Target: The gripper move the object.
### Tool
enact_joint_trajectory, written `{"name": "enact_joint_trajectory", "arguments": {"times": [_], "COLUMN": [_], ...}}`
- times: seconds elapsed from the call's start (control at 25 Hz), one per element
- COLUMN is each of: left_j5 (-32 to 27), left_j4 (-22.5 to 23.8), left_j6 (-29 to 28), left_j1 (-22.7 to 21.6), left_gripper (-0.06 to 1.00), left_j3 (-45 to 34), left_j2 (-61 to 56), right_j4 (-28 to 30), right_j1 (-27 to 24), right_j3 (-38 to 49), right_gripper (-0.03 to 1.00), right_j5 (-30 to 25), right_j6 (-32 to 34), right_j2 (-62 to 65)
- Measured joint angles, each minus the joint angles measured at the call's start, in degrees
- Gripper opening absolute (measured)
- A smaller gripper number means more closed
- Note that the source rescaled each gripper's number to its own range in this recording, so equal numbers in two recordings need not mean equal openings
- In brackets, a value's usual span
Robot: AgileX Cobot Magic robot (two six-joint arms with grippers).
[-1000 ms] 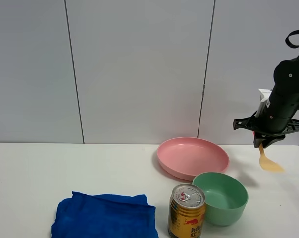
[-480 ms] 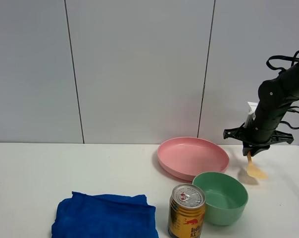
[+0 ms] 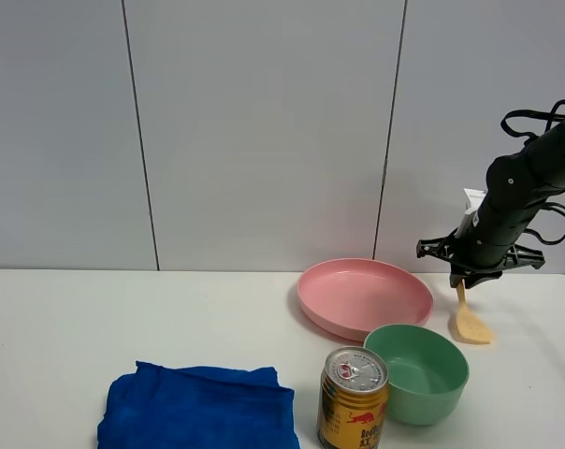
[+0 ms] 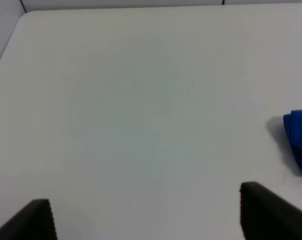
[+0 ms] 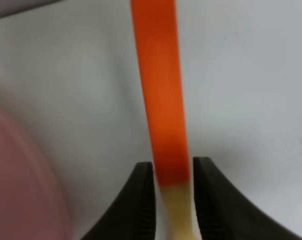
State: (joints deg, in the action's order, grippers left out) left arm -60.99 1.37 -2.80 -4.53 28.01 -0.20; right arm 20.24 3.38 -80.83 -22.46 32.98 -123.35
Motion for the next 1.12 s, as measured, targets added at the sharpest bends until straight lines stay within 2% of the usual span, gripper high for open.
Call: {"name": "enact_joint_trajectory", "arguments": {"times": [0.16,0.48,0.64,0.72,0.92,1.0,1.12], "left_j5": [0.0,0.0,0.0,0.0,0.0,0.0,0.0], "left_j4": [0.0,0.0,0.0,0.0,0.0,0.0,0.0], "left_j6": [0.0,0.1,0.1,0.1,0.1,0.1,0.0], "left_j1": [0.0,0.0,0.0,0.0,0.0,0.0,0.0], "left_gripper": [1.0,1.0,1.0,1.0,1.0,1.0,1.0], "left_j3": [0.0,0.0,0.0,0.0,0.0,0.0,0.0], "left_j2": [0.0,0.0,0.0,0.0,0.0,0.0,0.0], "right_j4": [0.2,0.0,0.0,-0.1,-3.8,-6.0,-8.9], "right_j1": [0.0,0.0,0.4,0.8,1.5,1.6,1.6], "right_j3": [0.0,0.0,0.0,0.0,0.0,0.0,0.0], "right_gripper": [0.11,0.12,0.16,0.27,0.76,0.85,0.89], "right_j5": [2.4,2.8,-1.7,-6.0,-15.7,-20.0,-24.7], "right_j6": [-0.1,-0.2,-2.7,-6.8,-19.5,-24.4,-27.3], "right_j2": [0.0,-1.3,0.4,3.0,13.5,18.9,27.0]}}
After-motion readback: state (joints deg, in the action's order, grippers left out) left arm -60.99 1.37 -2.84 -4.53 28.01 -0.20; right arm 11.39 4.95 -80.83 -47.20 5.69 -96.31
